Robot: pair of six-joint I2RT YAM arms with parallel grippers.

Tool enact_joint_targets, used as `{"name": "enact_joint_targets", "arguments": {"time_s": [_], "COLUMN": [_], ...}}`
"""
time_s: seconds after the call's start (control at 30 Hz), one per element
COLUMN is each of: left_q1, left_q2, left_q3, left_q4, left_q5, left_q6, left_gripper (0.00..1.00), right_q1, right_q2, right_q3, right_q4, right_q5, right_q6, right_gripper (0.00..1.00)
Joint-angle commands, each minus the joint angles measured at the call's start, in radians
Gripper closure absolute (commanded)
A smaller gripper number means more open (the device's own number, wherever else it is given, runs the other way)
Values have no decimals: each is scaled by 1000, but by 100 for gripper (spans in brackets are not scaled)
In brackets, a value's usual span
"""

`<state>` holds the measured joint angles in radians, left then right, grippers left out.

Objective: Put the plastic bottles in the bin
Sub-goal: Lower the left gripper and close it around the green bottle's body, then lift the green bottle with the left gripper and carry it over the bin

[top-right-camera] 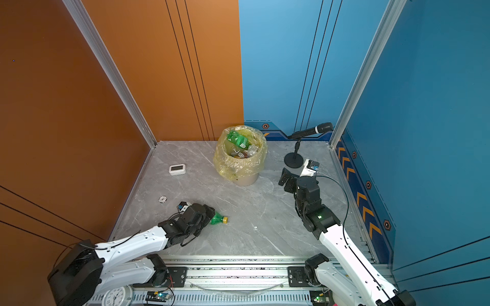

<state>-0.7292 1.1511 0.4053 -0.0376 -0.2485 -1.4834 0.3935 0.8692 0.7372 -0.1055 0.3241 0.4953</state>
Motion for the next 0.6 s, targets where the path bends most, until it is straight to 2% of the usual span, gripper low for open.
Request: {"name": "enact_joint_targets", "arguments": {"time_s": [0.0, 0.1, 0.3, 0.57], "left_q1": [11, 19, 21, 31], "left_q2": [49, 96, 122, 78], "left_q3": [8, 10, 18, 90], "left_q4": [64, 104, 136, 93], "left_q5": [49, 77, 87, 87], "left_q6": [17, 18, 27, 142], "left_gripper": [12, 23, 36, 38], "right_q1": [-8, -12, -17, -22], "right_q2": [-11, -12, -12, -10], "right_q3": [-16, -16, -17, -21], "right_q4": [-21, -20, -20, -17], "right_q5": [-16, -18, -20, -27], "right_q6": [-9, -8, -6, 0], "right_gripper": [0, 0, 0, 0]}}
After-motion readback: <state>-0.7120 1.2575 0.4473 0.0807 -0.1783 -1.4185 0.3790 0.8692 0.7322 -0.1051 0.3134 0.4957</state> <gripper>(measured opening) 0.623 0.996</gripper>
